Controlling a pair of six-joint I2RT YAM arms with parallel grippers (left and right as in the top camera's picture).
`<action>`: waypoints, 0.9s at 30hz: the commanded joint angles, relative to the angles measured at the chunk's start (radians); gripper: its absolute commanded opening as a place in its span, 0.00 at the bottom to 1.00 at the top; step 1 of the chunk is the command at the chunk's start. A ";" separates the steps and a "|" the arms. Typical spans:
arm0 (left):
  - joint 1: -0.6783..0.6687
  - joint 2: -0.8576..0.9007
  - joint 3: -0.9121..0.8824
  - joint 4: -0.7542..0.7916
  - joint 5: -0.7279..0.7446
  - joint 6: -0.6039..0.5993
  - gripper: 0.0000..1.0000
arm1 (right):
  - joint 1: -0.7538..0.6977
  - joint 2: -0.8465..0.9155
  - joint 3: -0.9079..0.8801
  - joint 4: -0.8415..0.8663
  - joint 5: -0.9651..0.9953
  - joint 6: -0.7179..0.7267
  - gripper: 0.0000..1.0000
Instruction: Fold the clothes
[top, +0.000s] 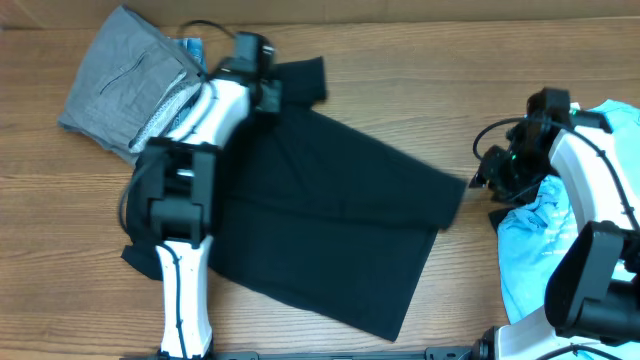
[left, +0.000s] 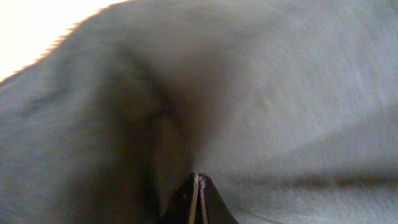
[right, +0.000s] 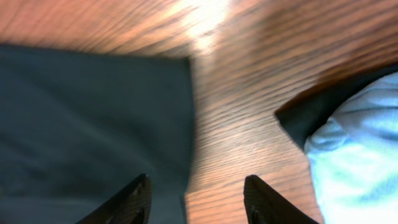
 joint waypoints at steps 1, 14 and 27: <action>0.097 0.037 0.100 -0.059 0.157 -0.049 0.05 | 0.002 0.004 -0.115 0.109 -0.006 0.037 0.55; 0.087 0.022 0.673 -0.591 0.256 0.126 0.26 | 0.054 0.016 -0.312 0.652 -0.205 0.119 0.68; 0.083 -0.218 1.103 -1.027 0.184 0.103 0.41 | 0.132 0.153 -0.312 0.784 -0.200 0.119 0.21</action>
